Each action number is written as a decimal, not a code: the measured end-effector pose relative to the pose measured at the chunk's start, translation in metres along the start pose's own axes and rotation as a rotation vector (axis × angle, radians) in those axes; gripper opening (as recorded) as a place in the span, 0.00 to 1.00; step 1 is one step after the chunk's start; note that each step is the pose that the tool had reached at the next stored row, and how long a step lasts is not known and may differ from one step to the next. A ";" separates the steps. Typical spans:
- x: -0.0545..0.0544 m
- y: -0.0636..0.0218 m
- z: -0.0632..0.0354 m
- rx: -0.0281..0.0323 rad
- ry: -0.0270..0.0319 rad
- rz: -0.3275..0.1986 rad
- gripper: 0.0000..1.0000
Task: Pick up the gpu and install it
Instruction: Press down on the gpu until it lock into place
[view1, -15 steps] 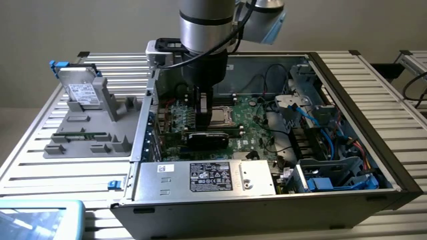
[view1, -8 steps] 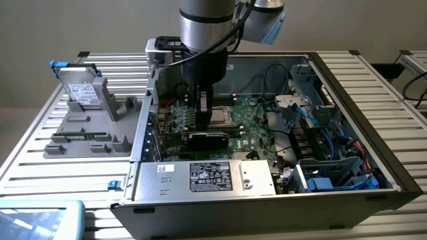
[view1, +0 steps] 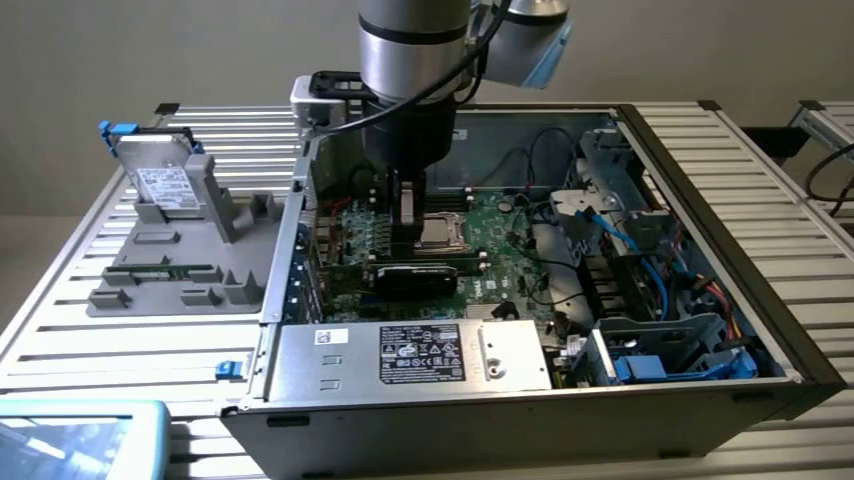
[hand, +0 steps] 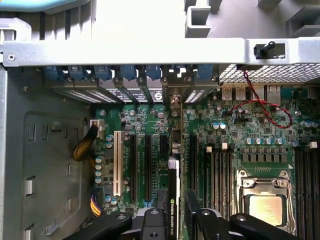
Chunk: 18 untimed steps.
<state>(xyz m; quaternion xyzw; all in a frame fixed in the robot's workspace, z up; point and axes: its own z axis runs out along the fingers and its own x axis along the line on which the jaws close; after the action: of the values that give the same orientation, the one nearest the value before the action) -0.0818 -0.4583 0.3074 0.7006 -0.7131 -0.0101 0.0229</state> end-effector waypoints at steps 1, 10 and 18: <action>0.000 0.0000 -0.0002 0.0000 0.0000 0.000 0.22; -0.002 0.0113 0.0050 0.0113 0.0030 0.000 0.12; -0.006 0.0176 0.0173 0.0203 0.0032 0.003 0.12</action>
<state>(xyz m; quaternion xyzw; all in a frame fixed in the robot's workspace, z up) -0.1002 -0.4527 0.2909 0.6997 -0.7142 -0.0017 0.0170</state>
